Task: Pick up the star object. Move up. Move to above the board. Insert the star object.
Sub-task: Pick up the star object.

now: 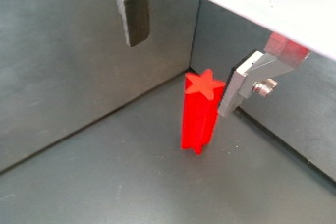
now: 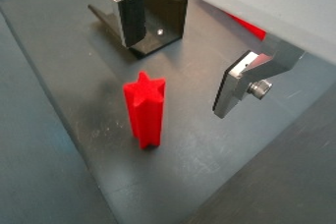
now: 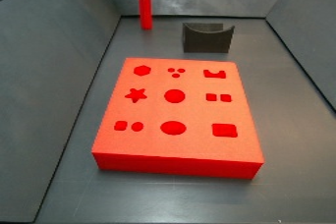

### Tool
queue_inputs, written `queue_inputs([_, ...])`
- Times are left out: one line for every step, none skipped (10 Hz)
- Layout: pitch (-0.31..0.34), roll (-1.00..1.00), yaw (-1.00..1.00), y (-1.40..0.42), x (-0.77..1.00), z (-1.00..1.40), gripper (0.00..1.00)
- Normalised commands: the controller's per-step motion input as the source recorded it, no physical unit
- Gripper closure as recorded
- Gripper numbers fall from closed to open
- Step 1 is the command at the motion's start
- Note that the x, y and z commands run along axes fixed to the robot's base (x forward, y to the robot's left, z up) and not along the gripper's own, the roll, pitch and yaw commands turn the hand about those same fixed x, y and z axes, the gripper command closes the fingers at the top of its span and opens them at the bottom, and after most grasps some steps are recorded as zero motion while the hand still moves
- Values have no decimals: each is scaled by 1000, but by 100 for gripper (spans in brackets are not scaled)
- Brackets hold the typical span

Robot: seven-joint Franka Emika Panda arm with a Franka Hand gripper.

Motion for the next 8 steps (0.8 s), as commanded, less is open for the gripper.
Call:
queue_inputs([-123, 9, 14, 229, 3, -503, 0])
queue_inputs([-139, 0, 0, 300, 0, -434, 0])
queue_inputs([-163, 0, 0, 331, -57, -480, 0])
queue_inputs([-166, 16, 0, 280, -57, -569, 0])
queue_inputs([-129, 29, 0, 191, -3, -566, 0])
queue_inputs([43, 36, 0, 0, 0, -9, 0])
queue_inputs([-6, 0, 0, 0, 0, 0, 0])
queue_inputs([-44, 0, 0, -34, 0, -154, 0])
